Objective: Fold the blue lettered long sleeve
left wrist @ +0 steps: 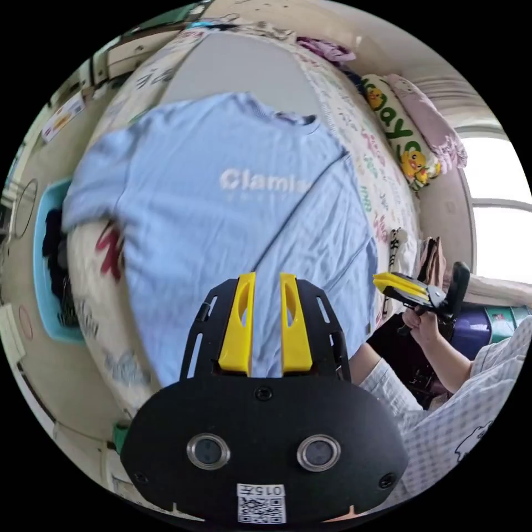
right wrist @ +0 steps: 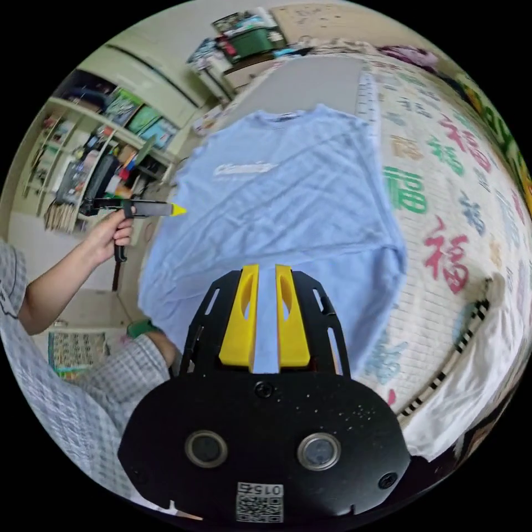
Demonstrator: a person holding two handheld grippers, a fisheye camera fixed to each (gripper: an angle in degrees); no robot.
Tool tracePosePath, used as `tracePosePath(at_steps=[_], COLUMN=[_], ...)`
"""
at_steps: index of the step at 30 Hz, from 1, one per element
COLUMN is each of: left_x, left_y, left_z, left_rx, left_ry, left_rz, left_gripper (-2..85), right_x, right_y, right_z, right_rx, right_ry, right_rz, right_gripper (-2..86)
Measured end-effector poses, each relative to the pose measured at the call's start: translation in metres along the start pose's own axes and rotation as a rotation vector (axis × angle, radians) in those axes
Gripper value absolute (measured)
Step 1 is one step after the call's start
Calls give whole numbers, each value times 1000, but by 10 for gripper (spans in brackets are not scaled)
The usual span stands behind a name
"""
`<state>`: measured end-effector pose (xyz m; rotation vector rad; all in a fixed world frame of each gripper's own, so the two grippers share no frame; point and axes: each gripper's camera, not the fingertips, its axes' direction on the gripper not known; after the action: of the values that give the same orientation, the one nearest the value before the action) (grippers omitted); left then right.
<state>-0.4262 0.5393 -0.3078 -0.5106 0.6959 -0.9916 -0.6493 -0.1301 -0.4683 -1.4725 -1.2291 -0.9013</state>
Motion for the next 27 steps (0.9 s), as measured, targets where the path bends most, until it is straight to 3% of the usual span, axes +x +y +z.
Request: tracePosePath(at_steps=[6, 10, 12, 15, 18, 23, 27], left_x=[-67, -87, -96, -103, -131, -282, -400], left_y=[92, 89, 88, 87, 80, 100, 84], left_z=[-27, -46, -61, -86, -115, -219, -228], left_rx=[-48, -54, -48, -42, -58, 449, 632], left_ry=[-27, -50, -31, -16, 117, 572, 743], left_rz=[-177, -155, -164, -157, -245, -651, -892], left_gripper=[69, 60, 54, 52, 59, 83, 124], right_x=[-124, -161, -164, -169, -185, -210, -247], right_y=[-60, -56, -51, -63, -88, -162, -250], right_z=[60, 107, 96, 82, 60, -2, -15], right_rx=[-161, -390, -339, -435, -517, -363, -208], right_ry=[-223, -99, -88, -71, 6, 46, 152], right_rz=[-225, -240, -220, -165, -162, -216, -315], right_gripper=[57, 28, 9, 0, 0, 20, 55])
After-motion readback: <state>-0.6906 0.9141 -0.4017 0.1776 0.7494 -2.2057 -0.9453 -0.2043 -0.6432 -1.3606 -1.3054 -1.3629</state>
